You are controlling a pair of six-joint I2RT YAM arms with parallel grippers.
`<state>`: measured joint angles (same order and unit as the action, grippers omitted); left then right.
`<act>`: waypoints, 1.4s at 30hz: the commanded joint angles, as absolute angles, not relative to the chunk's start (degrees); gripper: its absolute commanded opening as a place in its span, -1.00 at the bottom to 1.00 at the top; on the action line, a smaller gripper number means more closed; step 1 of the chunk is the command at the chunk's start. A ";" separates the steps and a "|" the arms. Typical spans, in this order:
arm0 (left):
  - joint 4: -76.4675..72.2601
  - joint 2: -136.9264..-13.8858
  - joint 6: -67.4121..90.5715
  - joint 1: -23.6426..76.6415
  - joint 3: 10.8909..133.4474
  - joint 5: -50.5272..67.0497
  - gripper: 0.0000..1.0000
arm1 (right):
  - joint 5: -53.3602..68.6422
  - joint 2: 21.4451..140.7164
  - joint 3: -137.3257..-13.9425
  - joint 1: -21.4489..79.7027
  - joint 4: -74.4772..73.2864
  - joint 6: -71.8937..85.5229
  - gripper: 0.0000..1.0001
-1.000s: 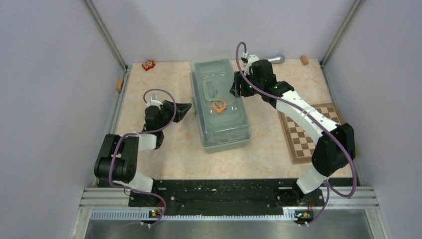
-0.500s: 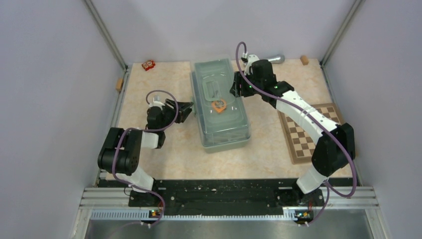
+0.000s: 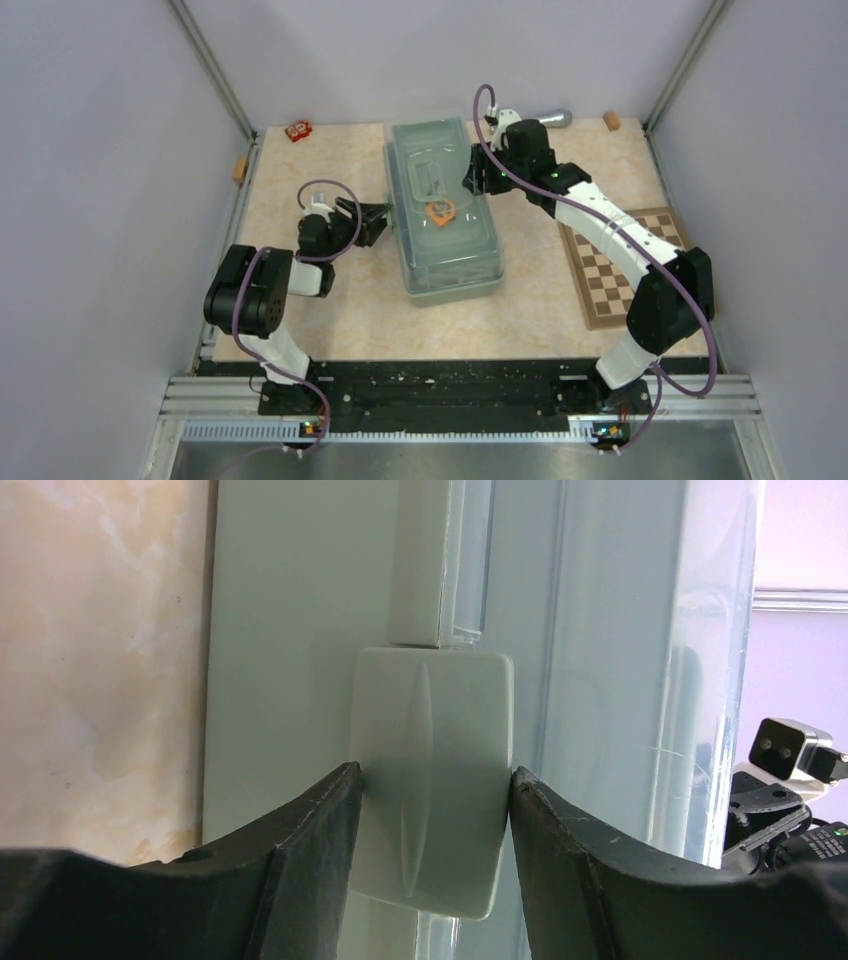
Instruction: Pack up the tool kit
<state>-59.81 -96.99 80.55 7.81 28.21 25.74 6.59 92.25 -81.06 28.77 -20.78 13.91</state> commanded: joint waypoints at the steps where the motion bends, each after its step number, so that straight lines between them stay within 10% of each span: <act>1: -62.75 -100.56 82.05 9.67 29.36 29.28 0.20 | 5.17 91.41 -80.50 29.67 -24.07 12.10 0.05; 23: -76.42 -107.97 88.36 10.28 28.57 30.79 0.51 | 5.67 91.66 -80.29 30.39 -23.31 11.85 0.00; 42: -87.79 -109.88 94.04 10.90 27.24 29.87 0.39 | 5.37 91.96 -81.17 31.46 -23.42 11.58 -0.01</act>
<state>-79.72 -109.19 92.77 8.36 28.12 25.87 5.15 92.09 -81.06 29.41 -20.75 13.34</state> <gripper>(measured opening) 0.701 0.503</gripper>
